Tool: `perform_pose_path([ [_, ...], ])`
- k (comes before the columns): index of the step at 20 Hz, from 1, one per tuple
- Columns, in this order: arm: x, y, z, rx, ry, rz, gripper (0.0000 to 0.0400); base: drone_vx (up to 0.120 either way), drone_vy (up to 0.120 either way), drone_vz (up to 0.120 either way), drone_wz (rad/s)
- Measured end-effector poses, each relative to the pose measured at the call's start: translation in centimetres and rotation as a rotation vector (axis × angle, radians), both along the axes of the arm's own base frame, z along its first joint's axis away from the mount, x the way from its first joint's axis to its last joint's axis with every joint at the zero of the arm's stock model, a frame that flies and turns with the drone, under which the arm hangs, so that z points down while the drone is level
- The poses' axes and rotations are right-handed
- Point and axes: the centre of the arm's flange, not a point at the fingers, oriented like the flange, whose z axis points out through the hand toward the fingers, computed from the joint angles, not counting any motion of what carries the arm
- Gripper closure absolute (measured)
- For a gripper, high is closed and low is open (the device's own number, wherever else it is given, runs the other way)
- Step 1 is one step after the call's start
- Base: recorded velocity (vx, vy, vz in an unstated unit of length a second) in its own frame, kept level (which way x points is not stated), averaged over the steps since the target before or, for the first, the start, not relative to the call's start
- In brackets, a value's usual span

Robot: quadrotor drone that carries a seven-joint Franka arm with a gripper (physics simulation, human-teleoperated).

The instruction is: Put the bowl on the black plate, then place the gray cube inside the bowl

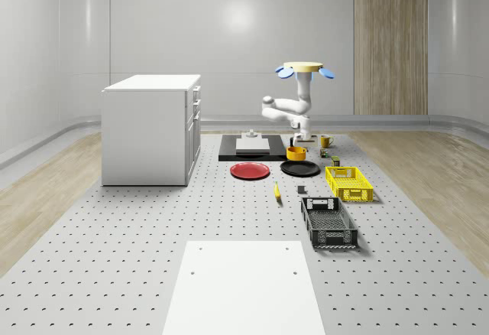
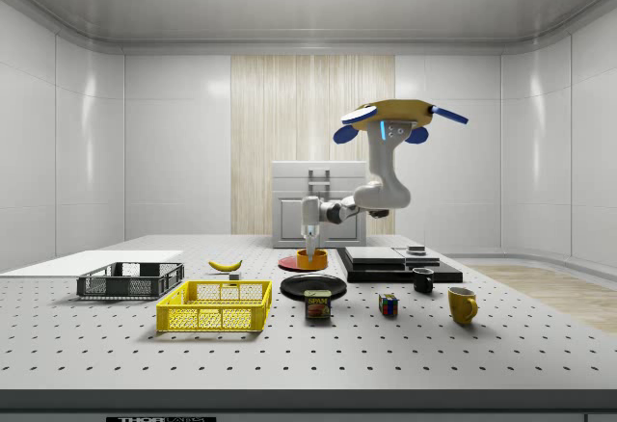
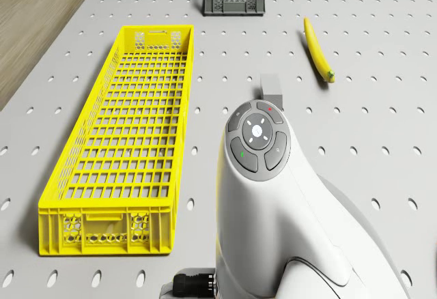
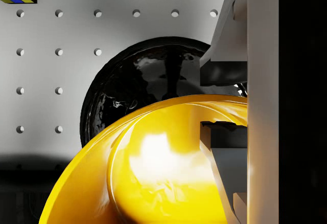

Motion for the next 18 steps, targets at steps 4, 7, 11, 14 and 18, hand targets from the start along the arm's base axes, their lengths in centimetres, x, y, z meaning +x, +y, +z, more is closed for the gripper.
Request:
perform_pose_path([
  [4, 0.0, 0.0, 0.0, 0.000, 0.000, 0.000, 0.0300, 0.000, 0.120, -0.120, 0.000],
  [7, 0.0, 0.0, 0.0, 0.000, 0.000, 0.000, 0.0300, 0.000, 0.093, -0.067, 0.000],
  [11, 0.0, 0.0, 0.0, 0.000, 0.000, 0.000, 0.0300, 0.000, -0.100, 0.000, 0.000],
  [14, 0.0, 0.0, 0.2, 0.000, 0.000, 0.000, 0.0300, 0.000, 0.000, 0.000, 0.000],
  [18, 0.0, 0.0, 1.4, 0.000, 0.000, 0.000, 0.0300, 0.000, 0.000, 0.000, 0.000],
])
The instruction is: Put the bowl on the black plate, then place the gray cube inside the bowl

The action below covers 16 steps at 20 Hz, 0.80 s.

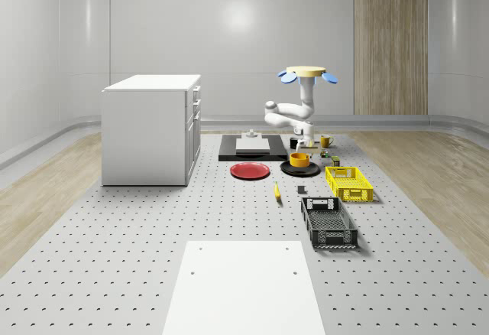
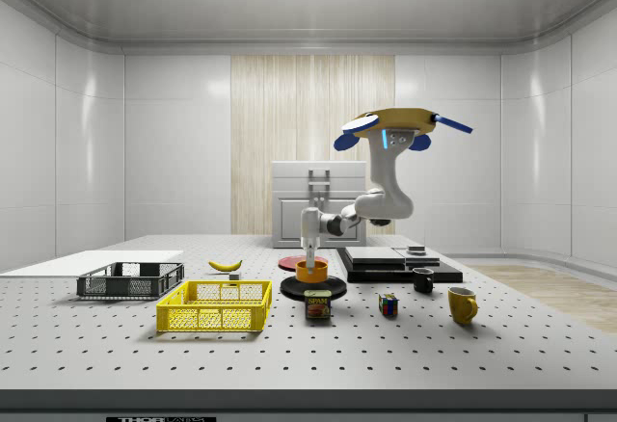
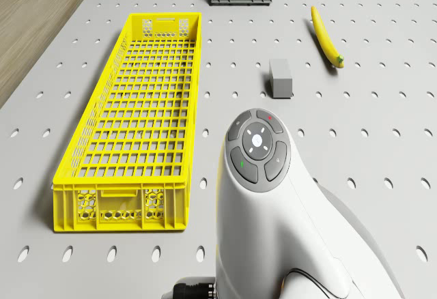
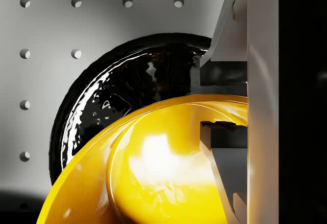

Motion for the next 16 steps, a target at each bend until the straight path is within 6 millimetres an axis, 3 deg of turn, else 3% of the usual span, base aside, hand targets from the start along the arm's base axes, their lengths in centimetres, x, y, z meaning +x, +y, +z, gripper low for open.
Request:
perform_pose_path([
  [5, 0.0, 0.0, 1.4, 0.000, 0.000, 0.000, 0.0300, 0.000, 0.000, 0.000, 0.000],
  [6, 0.0, 0.0, 1.7, 0.000, 0.000, 0.000, 0.0276, 0.000, 0.000, 0.000, 0.000],
  [8, 0.0, 0.0, 2.0, 0.000, 0.000, 0.000, 0.0168, 0.000, 0.000, 0.000, 0.000],
  [10, 0.0, 0.0, 1.9, 0.000, 0.000, 0.000, 0.0102, 0.000, 0.000, 0.040, 0.000],
  [14, 0.0, 0.0, 1.5, 0.000, 0.000, 0.000, 0.0037, 0.000, 0.000, 0.120, 0.000],
  [16, 0.0, 0.0, 1.4, 0.000, 0.000, 0.000, 0.0023, 0.080, -0.120, 0.120, 0.000],
])
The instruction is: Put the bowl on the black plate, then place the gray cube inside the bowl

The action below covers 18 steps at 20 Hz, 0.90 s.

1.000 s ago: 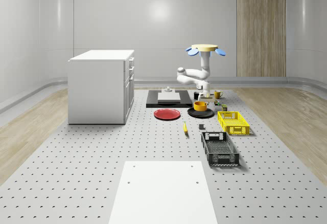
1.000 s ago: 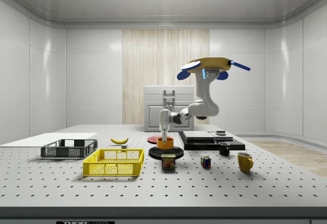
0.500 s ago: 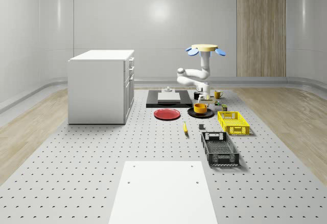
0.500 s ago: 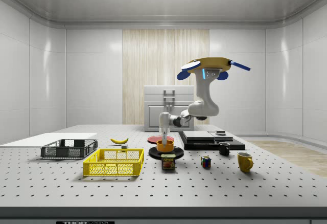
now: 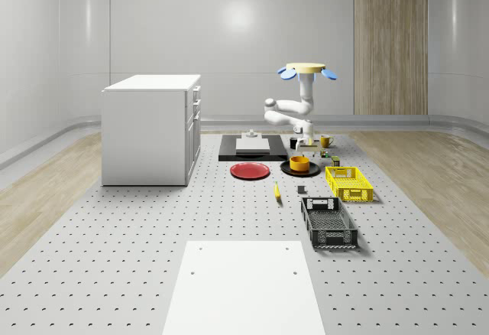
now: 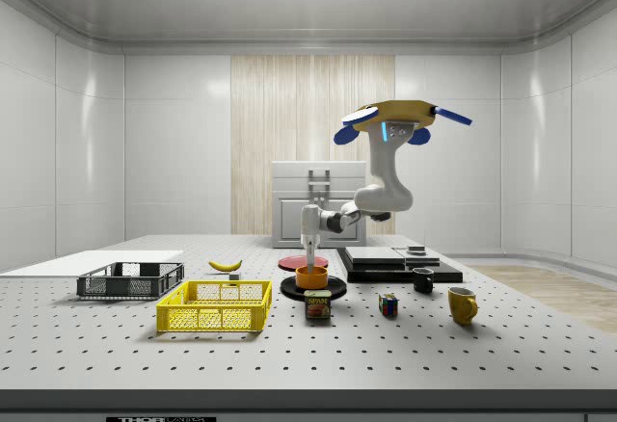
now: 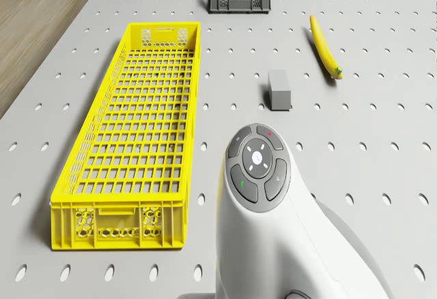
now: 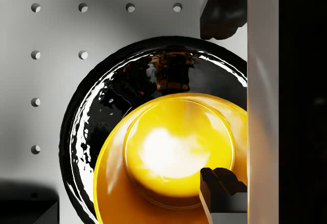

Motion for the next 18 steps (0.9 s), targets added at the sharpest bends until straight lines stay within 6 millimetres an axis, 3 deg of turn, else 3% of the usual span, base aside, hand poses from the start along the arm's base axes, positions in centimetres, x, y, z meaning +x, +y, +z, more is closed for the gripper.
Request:
perform_pose_path([
  [13, 0.00, 0.00, -0.18, 0.000, 0.000, 0.000, 0.0001, 0.120, -0.120, 0.003, 0.000],
  [18, 0.00, 0.00, -0.19, 0.000, 0.000, 0.000, 0.0000, 0.120, -0.008, 0.000, 0.000],
])
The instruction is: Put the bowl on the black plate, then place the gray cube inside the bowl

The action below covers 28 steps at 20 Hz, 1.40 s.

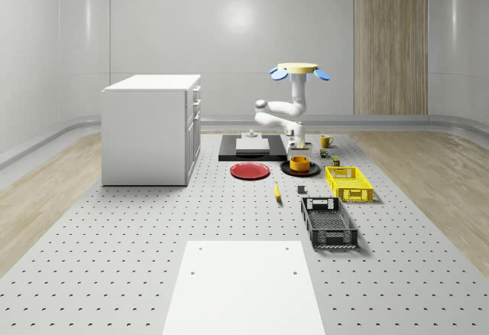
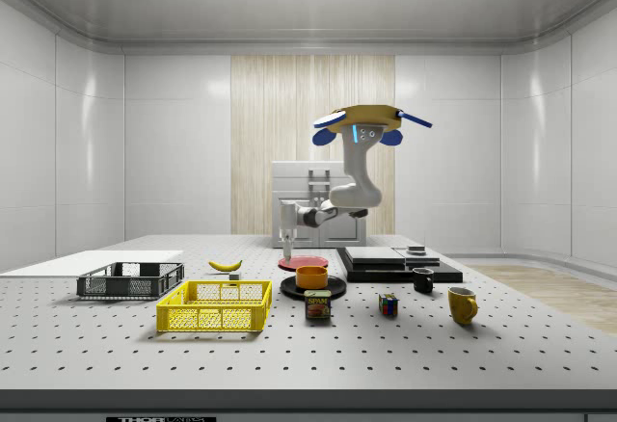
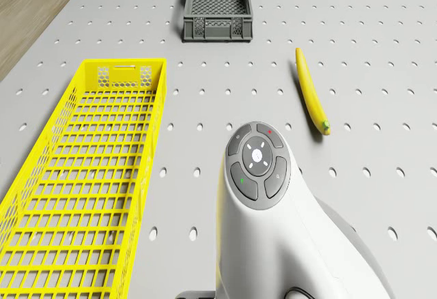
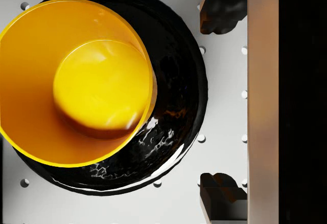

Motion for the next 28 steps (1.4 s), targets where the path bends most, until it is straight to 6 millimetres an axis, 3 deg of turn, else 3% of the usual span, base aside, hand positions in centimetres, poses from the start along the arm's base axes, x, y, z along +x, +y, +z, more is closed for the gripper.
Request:
perform_pose_path([
  [11, 0.00, 0.00, 0.00, 0.000, 0.000, 0.000, 0.0000, 0.120, 0.000, 0.000, 0.000],
  [28, 0.00, 0.00, 0.00, 0.000, 0.000, 0.000, 0.0000, 0.120, -0.021, -0.064, 0.000],
])
